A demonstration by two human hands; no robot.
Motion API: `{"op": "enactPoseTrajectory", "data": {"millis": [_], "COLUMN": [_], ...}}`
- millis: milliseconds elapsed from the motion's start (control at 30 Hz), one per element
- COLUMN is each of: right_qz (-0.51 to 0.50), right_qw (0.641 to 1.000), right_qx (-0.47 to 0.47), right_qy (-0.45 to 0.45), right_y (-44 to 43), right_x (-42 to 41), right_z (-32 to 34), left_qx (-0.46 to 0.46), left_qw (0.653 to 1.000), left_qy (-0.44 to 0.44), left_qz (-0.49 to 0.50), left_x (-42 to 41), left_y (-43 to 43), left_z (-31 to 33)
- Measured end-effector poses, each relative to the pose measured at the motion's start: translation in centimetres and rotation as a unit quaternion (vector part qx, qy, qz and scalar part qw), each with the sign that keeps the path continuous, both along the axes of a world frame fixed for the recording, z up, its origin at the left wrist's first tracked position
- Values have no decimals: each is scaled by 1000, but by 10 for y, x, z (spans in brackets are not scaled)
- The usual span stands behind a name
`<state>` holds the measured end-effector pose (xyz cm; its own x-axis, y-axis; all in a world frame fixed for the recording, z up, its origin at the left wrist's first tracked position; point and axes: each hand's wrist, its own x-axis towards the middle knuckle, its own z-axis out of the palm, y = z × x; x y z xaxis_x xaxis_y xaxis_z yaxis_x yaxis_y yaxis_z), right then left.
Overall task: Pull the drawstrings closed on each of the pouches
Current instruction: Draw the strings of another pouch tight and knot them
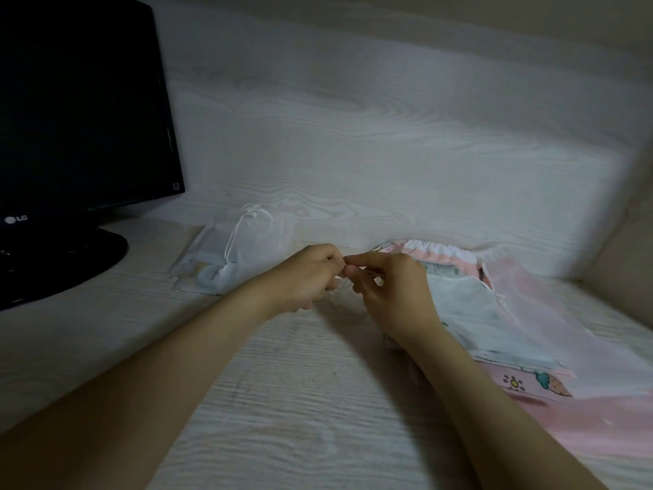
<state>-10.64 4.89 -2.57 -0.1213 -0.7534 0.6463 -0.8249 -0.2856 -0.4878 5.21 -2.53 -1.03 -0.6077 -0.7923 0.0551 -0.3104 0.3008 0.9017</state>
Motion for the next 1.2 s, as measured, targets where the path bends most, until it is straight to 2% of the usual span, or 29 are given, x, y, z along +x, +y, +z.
{"op": "enactPoseTrajectory", "data": {"millis": [133,300,400,600,733,967,1100,1200], "right_qz": [-18,-59,-58,-63,-81,-90,-66,-73], "right_qw": [1000,998,997,998,997,993,994,995], "right_qx": [13,22,27,3,-12,73,71,65], "right_qy": [10,-16,-32,-17,-4,14,56,9], "right_y": [-1,0,0,1,-1,6,9,8], "right_x": [-1,4,4,4,4,0,4,8], "right_z": [-1,-2,-4,-2,-3,5,6,9], "left_qx": [-12,-81,-76,-115,-120,-152,-153,-166], "left_qw": [1000,997,996,992,991,987,986,985], "left_qy": [-15,9,20,22,41,36,22,7], "left_qz": [-5,-14,-37,-56,-37,48,54,40], "left_x": [1,0,3,7,6,4,5,6], "left_y": [0,4,2,-1,-1,-9,-13,-14], "left_z": [-1,-1,-3,-4,-3,-7,-10,-10]}}
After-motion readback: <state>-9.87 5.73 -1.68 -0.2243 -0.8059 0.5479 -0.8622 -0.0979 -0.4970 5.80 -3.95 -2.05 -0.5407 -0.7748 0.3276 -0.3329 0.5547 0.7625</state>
